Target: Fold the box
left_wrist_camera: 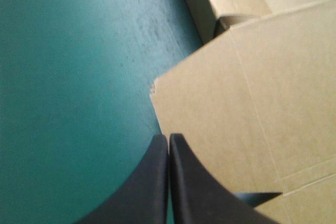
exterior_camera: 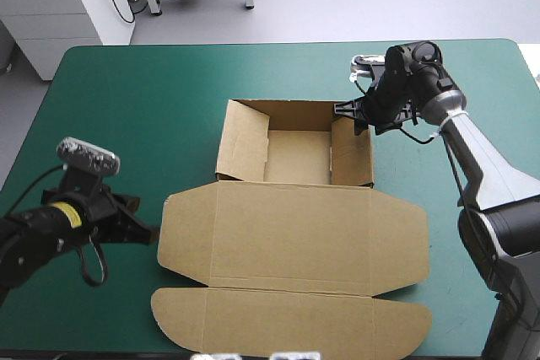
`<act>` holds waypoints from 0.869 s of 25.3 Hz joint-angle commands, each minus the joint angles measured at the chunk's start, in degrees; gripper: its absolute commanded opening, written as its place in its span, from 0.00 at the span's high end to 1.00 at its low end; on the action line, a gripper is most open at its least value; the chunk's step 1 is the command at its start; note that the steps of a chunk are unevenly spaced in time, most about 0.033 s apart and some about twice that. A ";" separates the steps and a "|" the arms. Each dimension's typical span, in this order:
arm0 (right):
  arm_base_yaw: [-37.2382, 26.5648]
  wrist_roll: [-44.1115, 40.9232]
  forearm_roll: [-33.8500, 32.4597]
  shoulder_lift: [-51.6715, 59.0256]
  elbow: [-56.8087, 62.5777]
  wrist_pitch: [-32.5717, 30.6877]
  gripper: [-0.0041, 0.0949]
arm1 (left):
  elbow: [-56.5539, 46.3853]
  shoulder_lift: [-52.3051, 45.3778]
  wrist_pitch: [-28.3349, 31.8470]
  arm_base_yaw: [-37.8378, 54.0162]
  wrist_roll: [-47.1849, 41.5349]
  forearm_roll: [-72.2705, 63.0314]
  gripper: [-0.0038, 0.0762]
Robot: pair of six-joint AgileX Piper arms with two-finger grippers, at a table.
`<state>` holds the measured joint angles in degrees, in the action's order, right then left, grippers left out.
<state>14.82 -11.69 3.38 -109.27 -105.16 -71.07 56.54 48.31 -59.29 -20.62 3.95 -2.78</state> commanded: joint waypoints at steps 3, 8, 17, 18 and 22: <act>-0.02 0.33 0.91 -0.80 -1.21 -0.60 0.56 | -13.16 -9.86 8.45 0.12 -0.94 -0.81 0.96; -0.02 0.60 2.26 -2.36 -1.21 -0.60 0.64 | -20.86 -17.00 8.80 0.12 -0.94 -2.80 0.96; -0.25 1.40 -1.21 -2.14 -1.93 -0.60 0.98 | -26.97 -21.53 6.87 0.12 -0.94 -3.16 0.96; -1.20 1.25 -1.42 -1.83 -2.74 -0.60 0.98 | -26.87 -21.53 6.87 0.12 -0.94 -3.16 0.96; -8.42 1.25 -2.74 1.15 -3.80 -0.60 0.98 | -26.87 -21.53 6.87 0.12 -0.94 -3.16 0.96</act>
<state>10.69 -10.81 2.66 -113.69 -106.72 -70.62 28.29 26.42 -55.21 -20.62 3.48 -5.18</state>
